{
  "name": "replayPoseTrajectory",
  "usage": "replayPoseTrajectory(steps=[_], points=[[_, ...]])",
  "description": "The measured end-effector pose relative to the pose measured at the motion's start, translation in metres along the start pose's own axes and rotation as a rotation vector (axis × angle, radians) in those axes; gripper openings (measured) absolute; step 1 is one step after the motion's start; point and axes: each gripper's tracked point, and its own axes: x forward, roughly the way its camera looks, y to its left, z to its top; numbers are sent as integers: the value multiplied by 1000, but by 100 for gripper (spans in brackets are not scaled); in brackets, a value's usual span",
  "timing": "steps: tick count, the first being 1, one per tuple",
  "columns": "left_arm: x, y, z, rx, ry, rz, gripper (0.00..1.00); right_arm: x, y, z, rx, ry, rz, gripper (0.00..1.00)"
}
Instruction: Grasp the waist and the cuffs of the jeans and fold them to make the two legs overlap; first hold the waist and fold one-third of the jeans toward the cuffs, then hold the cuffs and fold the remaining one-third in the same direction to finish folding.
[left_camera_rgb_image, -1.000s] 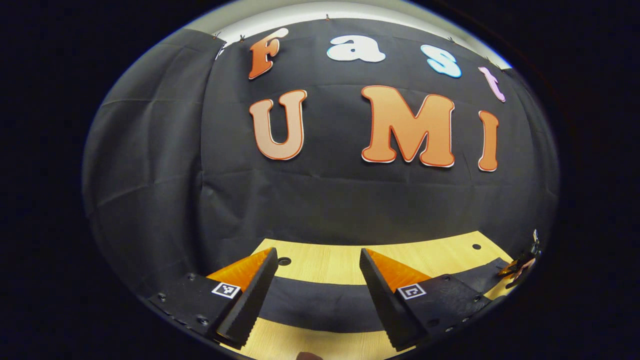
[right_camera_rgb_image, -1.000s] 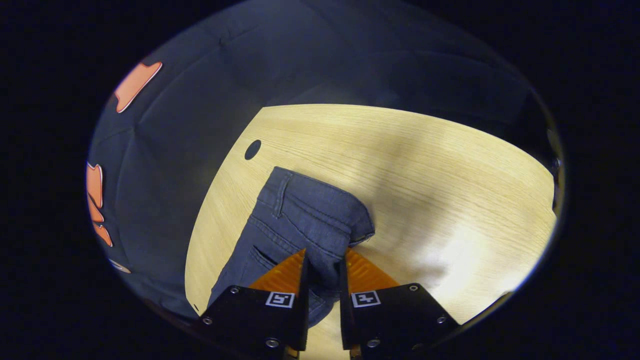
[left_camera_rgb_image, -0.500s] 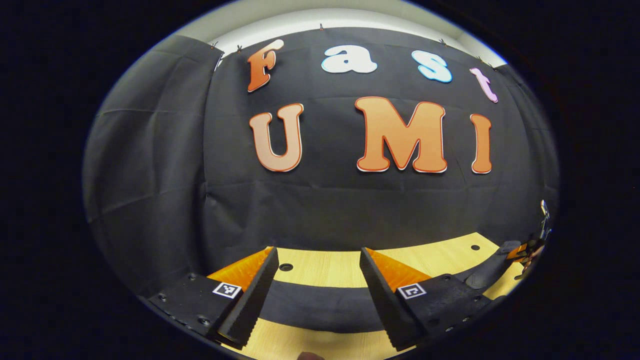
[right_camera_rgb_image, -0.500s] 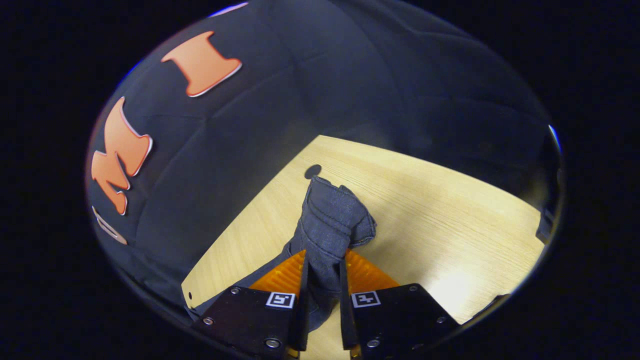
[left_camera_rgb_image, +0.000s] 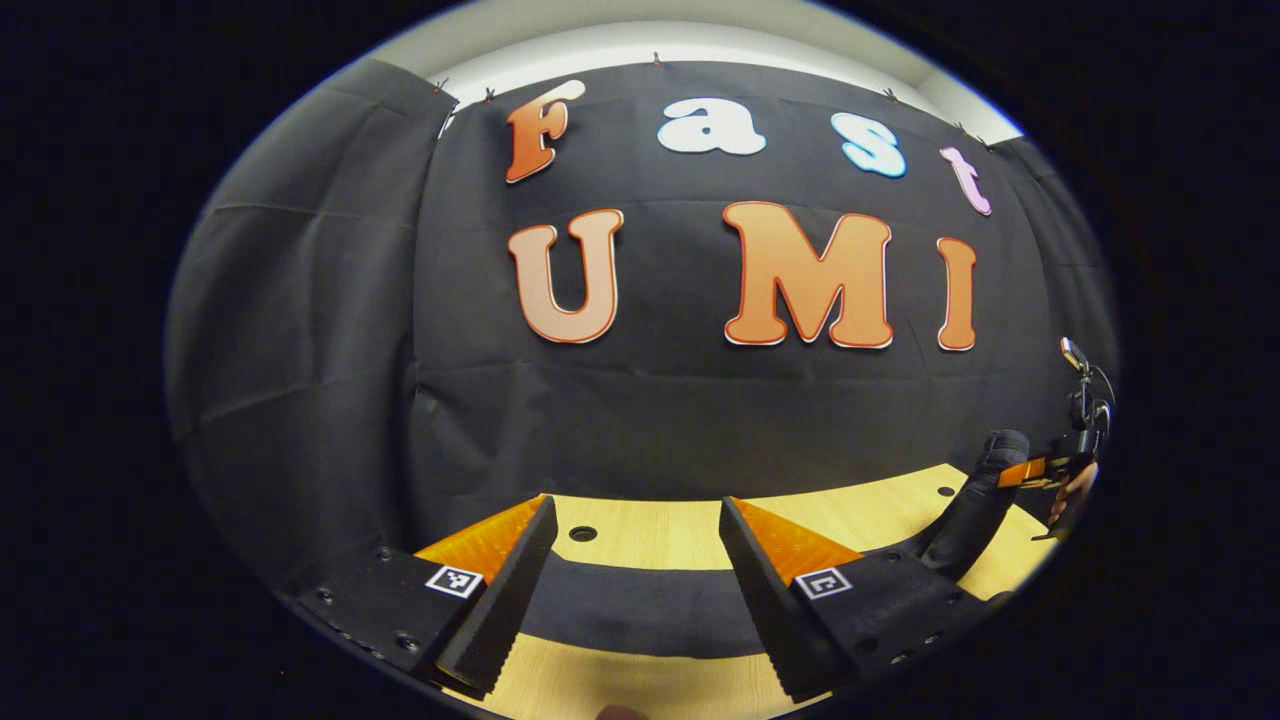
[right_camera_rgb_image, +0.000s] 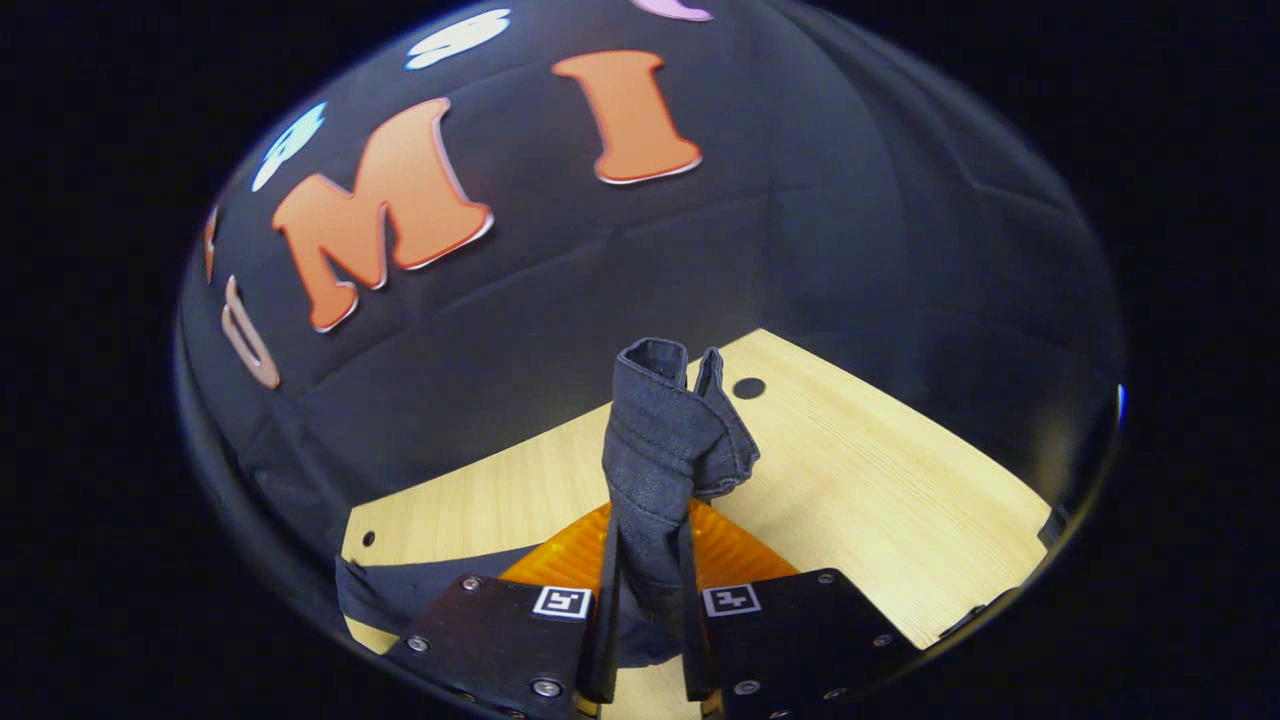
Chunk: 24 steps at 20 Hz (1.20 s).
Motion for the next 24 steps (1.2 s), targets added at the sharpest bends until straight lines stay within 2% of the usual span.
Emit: replayPoseTrajectory(steps=[2, 3, 4, 5, 6, 7, 12, 16, 20, 21, 24], points=[[1, 14, -3, -4, 5, 14, 98, 0, 31, -7, -65, 7, 29, 27], [1, 19, -4, -8, 6, 18, 98, 0, 43, -10, -81, 10, 41, 22], [0, 26, -6, -9, 9, 27, 98, -2, 56, -13, -90, 17, 64, 27], [0, 34, -6, -11, 9, 36, 98, -5, 71, -14, -98, 17, 86, 27], [-1, 39, -6, -16, 11, 41, 98, -6, 87, -22, -119, 27, 106, 22], [1, 45, -9, -22, 14, 49, 97, -5, 100, -28, -144, 36, 122, 26], [4, 74, -24, -47, 43, 84, 98, 2, 162, -77, -257, 98, 192, 27], [4, 94, -32, -63, 60, 112, 98, 11, 190, -125, -332, 178, 219, 26], [9, 109, -50, -82, 122, 116, 98, 17, 201, -186, -381, 333, 214, 25], [10, 113, -58, -94, 146, 114, 98, 19, 204, -198, -399, 352, 203, 40], [20, 125, -85, -143, 241, 109, 98, 20, 208, -207, -442, 343, 186, 45]])
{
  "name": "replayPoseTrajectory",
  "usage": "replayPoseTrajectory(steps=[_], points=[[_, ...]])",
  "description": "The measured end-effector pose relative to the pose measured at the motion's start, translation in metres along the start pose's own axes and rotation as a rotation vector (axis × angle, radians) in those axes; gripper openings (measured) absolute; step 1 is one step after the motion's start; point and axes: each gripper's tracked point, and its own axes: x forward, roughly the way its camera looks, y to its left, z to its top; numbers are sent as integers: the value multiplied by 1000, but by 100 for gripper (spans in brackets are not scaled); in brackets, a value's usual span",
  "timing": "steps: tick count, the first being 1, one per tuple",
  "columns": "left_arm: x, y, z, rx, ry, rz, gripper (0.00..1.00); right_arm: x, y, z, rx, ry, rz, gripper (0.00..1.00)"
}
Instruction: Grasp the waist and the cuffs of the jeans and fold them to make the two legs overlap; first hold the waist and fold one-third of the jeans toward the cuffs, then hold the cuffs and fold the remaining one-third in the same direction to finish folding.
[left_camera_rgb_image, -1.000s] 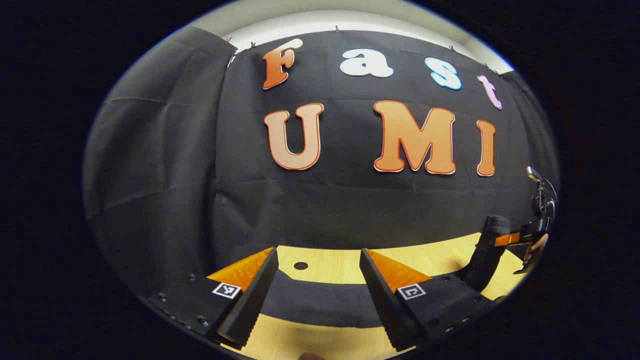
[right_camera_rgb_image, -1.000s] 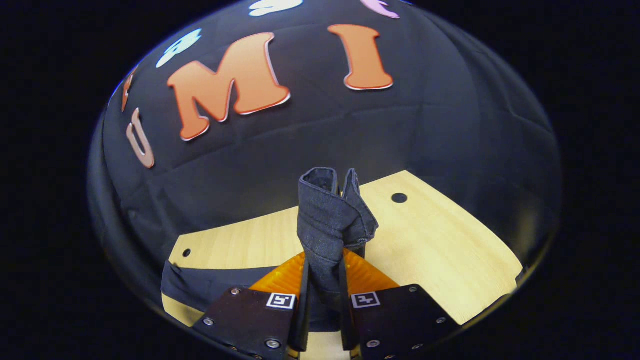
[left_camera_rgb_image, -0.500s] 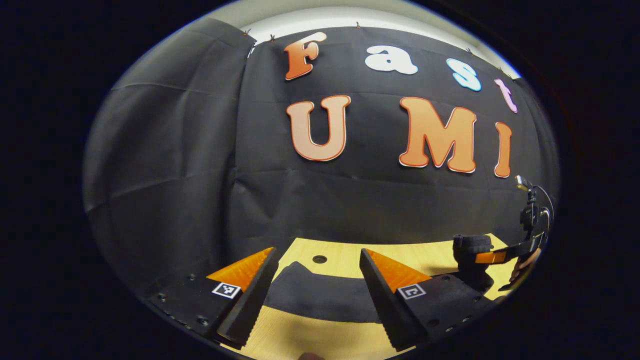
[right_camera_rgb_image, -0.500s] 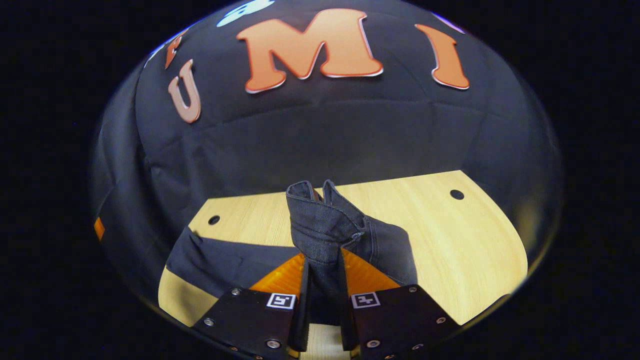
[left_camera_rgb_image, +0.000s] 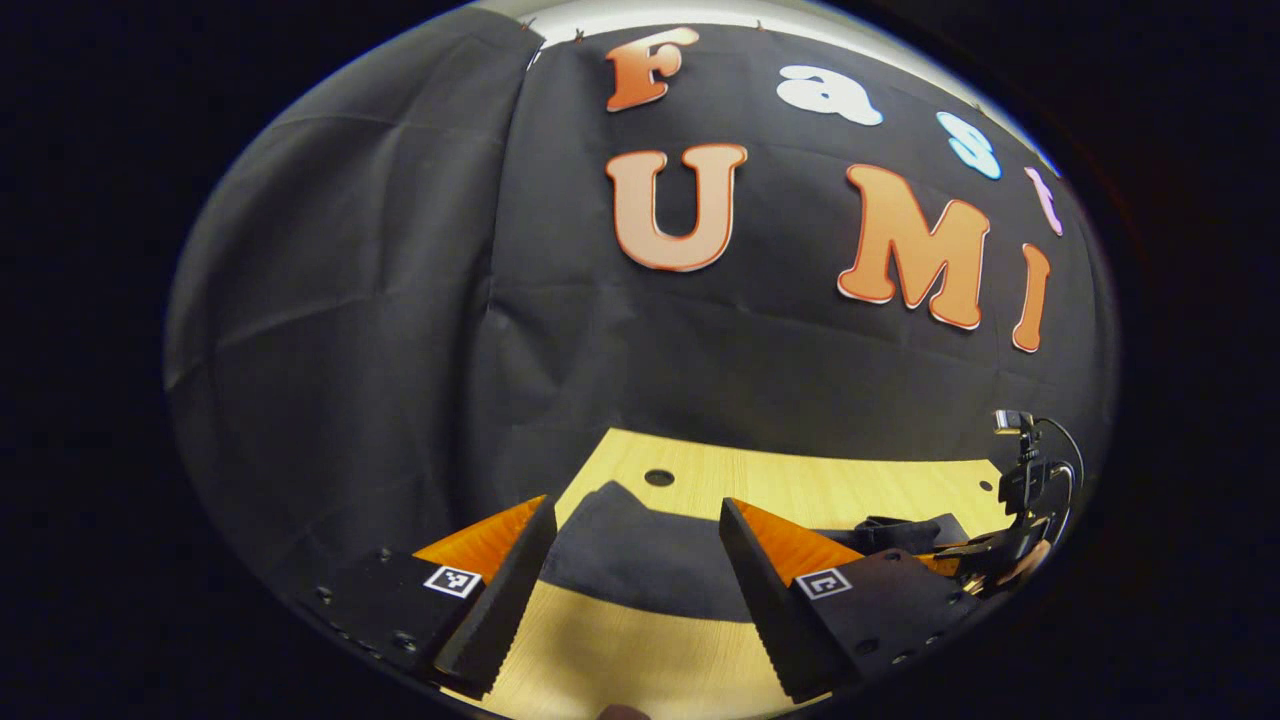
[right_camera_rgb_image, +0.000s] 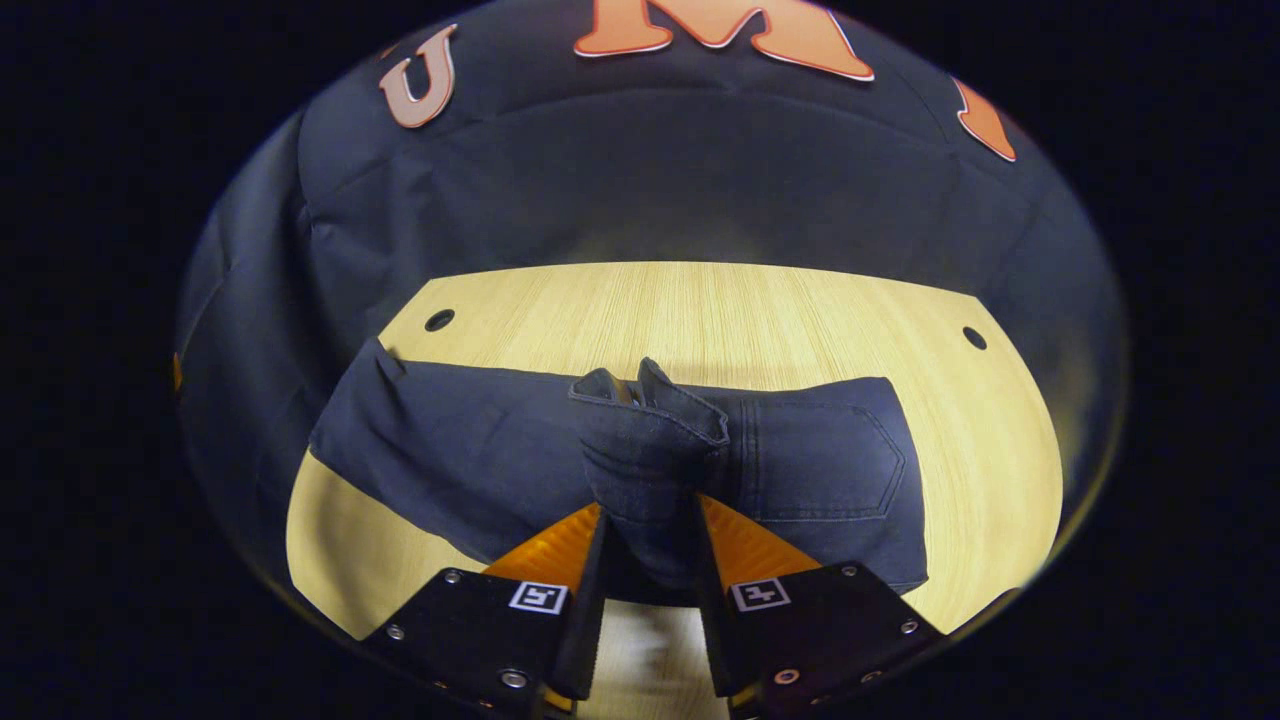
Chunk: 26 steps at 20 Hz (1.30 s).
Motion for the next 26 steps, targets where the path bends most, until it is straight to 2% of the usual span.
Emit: replayPoseTrajectory(steps=[1, 2, 3, 5, 7, 10, 13, 19, 22, 26], points=[[7, 8, -9, -12, 41, 8, 98, -2, 4, -1, -1, 4, 11, 48], [14, 16, -19, -27, 84, 15, 98, -5, 17, -1, 34, 9, 72, 50], [20, 23, -28, -38, 123, 20, 98, -12, 30, 0, 73, 12, 122, 62], [33, 30, -38, -69, 171, 16, 98, -15, 31, 7, 97, -5, 115, 86], [47, 35, -49, -103, 232, 9, 98, -25, 30, 10, 115, -22, 99, 92], [76, 44, -84, -168, 380, 9, 98, -42, 19, 20, 142, -74, 69, 94], [99, 59, -117, -308, 555, 20, 98, -68, 2, 28, 183, -136, 18, 94], [131, 95, -156, -490, 779, 129, 98, -122, -50, 14, 249, -207, -100, 94], [150, 101, -172, -491, 843, 206, 99, -142, -68, 2, 275, -224, -134, 95], [161, 108, -188, -435, 909, 336, 99, -156, -83, -11, 315, -233, -166, 95]])
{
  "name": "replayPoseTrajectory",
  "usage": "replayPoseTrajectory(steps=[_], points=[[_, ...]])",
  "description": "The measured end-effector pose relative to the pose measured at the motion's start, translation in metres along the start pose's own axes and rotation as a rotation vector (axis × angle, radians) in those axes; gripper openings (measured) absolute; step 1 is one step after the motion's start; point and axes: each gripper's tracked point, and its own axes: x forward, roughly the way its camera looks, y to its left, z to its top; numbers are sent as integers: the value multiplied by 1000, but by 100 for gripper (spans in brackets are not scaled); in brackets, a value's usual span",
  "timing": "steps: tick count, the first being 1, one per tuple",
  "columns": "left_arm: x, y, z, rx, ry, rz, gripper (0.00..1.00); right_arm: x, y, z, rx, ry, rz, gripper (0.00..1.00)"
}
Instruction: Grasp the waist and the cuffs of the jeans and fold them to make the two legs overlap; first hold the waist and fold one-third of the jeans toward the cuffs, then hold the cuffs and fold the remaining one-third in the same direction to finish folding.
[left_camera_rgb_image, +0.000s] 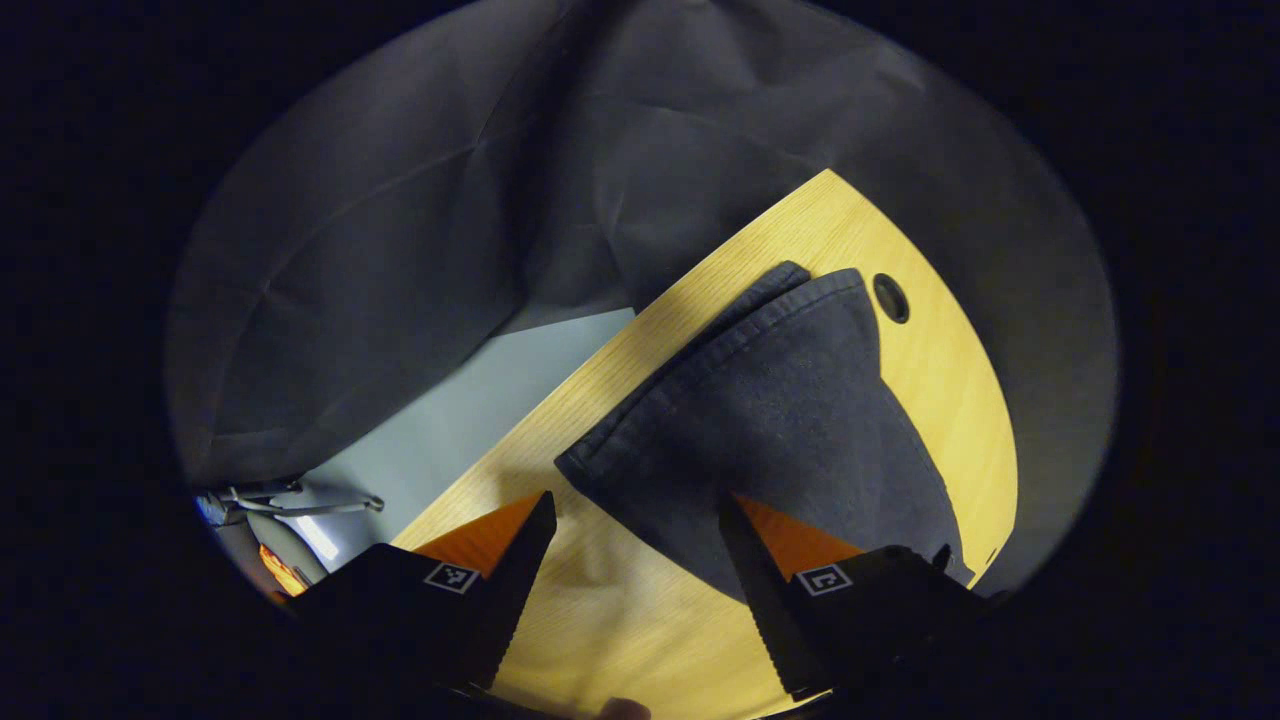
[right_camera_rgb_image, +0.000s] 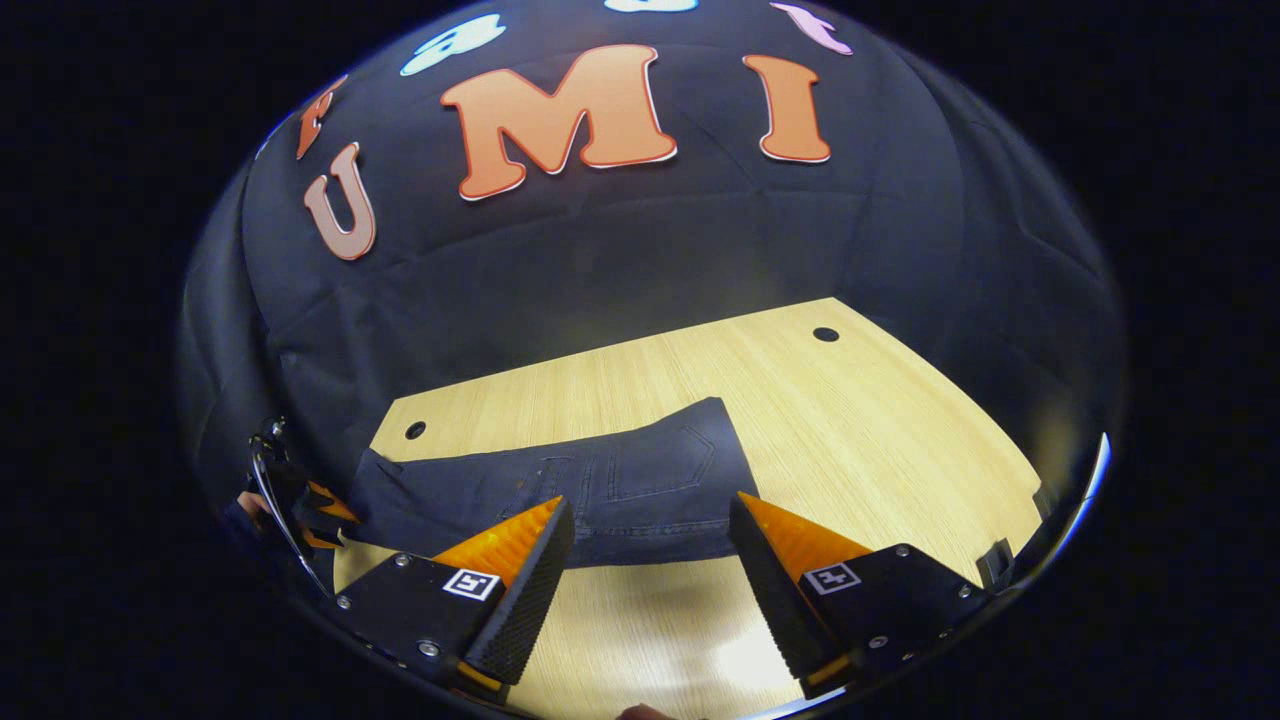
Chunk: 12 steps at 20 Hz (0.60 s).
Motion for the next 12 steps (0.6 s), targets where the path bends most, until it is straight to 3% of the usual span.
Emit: replayPoseTrajectory(steps=[3, 5, 7, 10, 12], points=[[10, -9, -3, 23, 0, 97, 98, -4, -11, -2, 14, 2, -29, 95], [13, -18, 3, 54, -32, 106, 99, -7, -16, -4, 27, -2, -37, 95], [9, -24, 3, 42, -46, 100, 94, -9, -16, -7, 32, -2, -39, 95], [17, -38, 7, 124, -121, 41, 66, -7, -13, -10, 27, 11, -27, 95], [20, -49, 8, 153, -176, -19, 30, -7, -13, -8, 24, 10, -21, 95]])
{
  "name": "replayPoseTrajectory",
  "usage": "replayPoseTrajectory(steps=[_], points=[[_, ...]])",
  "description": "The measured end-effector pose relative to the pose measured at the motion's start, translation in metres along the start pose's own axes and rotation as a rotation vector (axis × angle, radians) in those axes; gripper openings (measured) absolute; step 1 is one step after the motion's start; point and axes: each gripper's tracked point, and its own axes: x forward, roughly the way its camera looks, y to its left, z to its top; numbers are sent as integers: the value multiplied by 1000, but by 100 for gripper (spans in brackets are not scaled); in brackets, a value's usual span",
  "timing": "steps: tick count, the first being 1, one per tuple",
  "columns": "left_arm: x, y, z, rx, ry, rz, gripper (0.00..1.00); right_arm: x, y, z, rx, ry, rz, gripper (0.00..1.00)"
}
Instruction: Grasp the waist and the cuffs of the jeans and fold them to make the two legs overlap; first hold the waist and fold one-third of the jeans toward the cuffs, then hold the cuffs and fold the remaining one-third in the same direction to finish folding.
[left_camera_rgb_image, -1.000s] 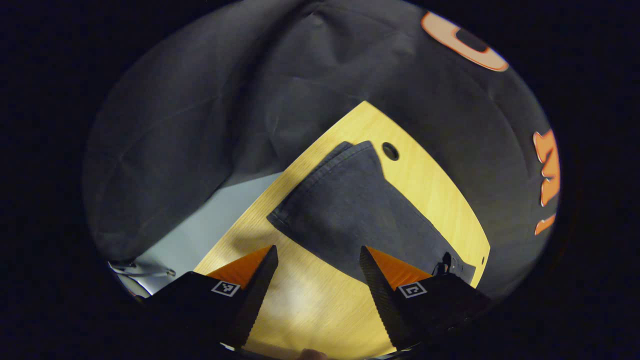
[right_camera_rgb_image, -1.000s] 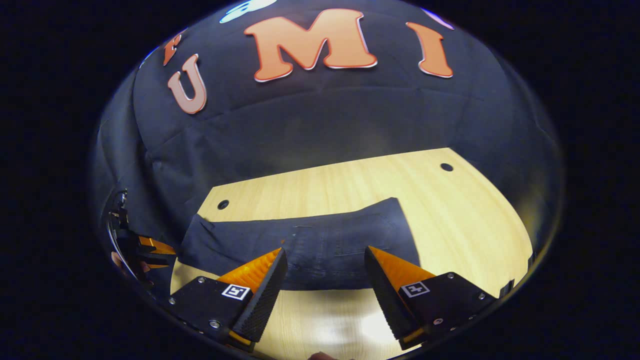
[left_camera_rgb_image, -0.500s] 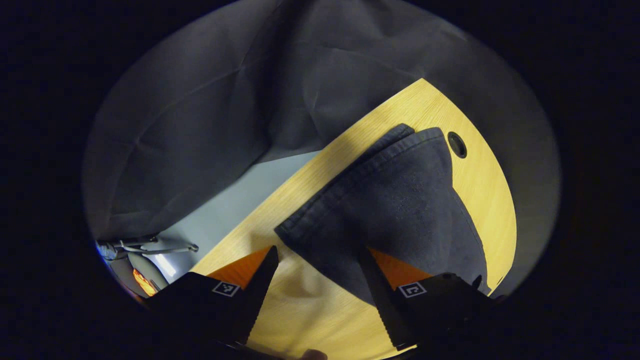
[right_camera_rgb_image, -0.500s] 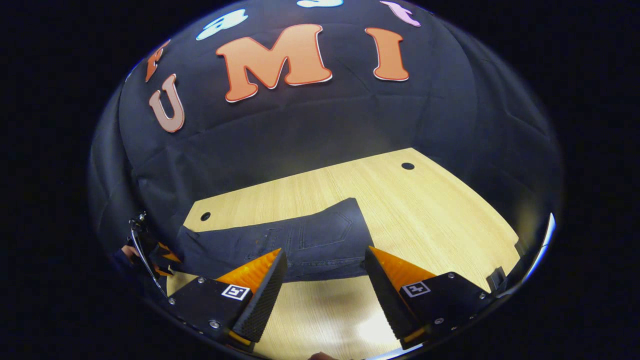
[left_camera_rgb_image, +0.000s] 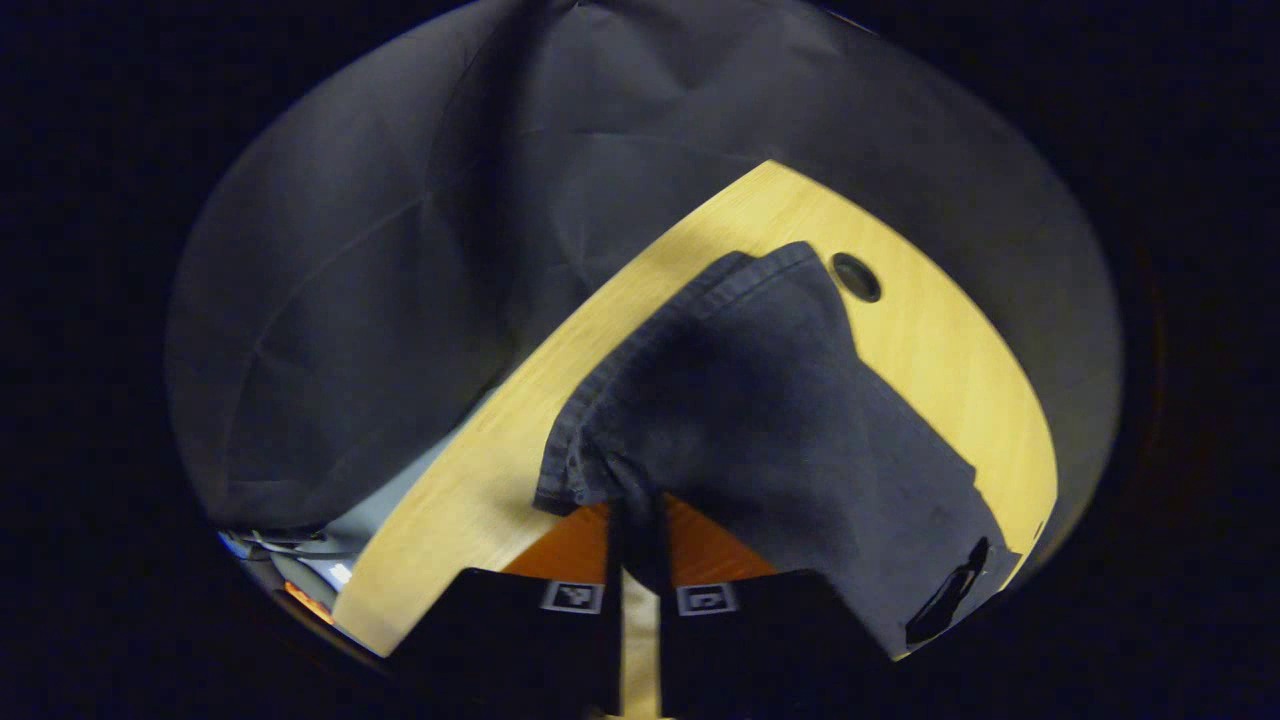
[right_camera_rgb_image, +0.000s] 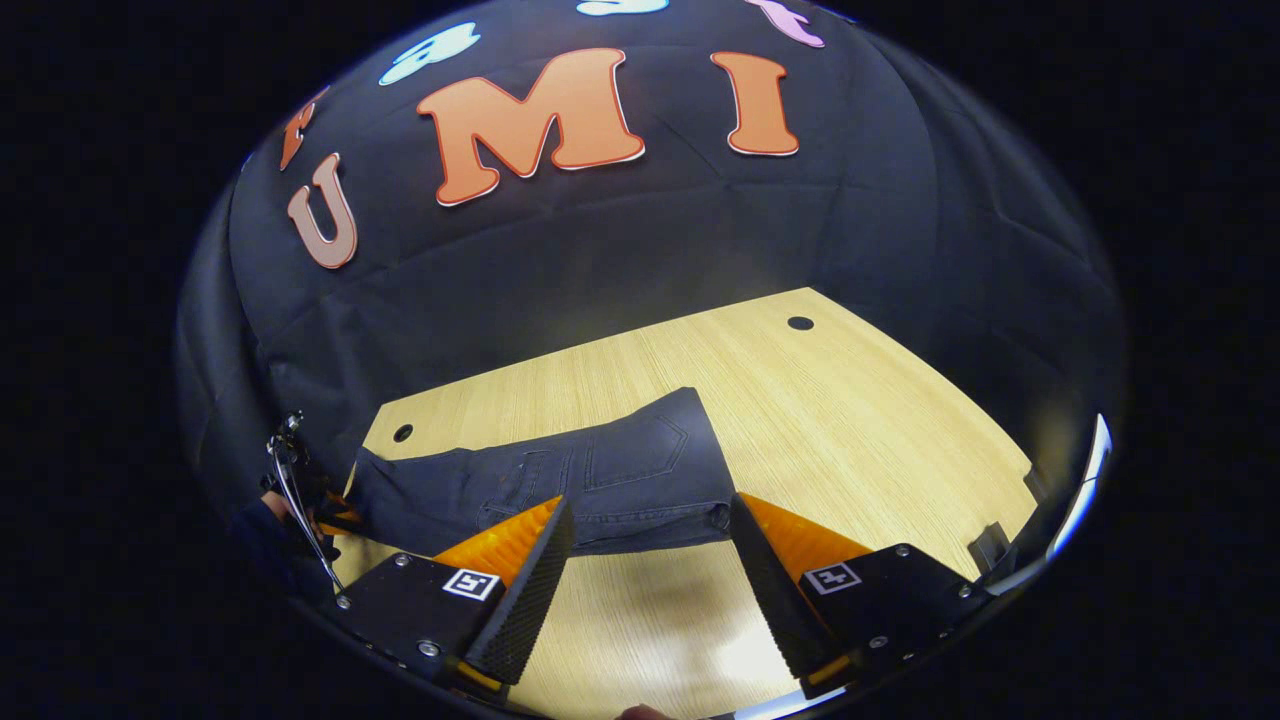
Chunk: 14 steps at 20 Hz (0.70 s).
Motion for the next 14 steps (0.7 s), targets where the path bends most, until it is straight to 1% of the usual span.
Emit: replayPoseTrajectory(steps=[1, 2, 3, 5, 6, 9, 10, 12, 14], points=[[4, -3, 2, 18, -23, -36, 12, -1, -2, 1, -2, -2, 1, 95], [1, -4, 4, 5, -36, -71, 8, 0, -1, 3, -5, -4, 7, 95], [5, -3, 3, 19, -38, -110, 4, 0, -3, 4, -9, -3, 8, 95], [-14, -6, 12, -40, -87, -216, 5, 3, -10, 9, -12, -2, 11, 95], [-22, -6, 18, -55, -116, -254, 4, 5, -13, 11, -11, -4, 12, 95], [-50, -8, 28, -75, -192, -327, 4, 14, -16, 18, -8, 10, 41, 95], [-58, -1, 37, -78, -229, -352, 4, 16, -17, 25, -14, 4, 49, 95], [-81, 9, 53, -74, -289, -388, 4, 21, -14, 35, -24, -3, 74, 95], [-105, 17, 57, -55, -336, -430, 4, 25, -14, 42, -43, -5, 99, 95]])
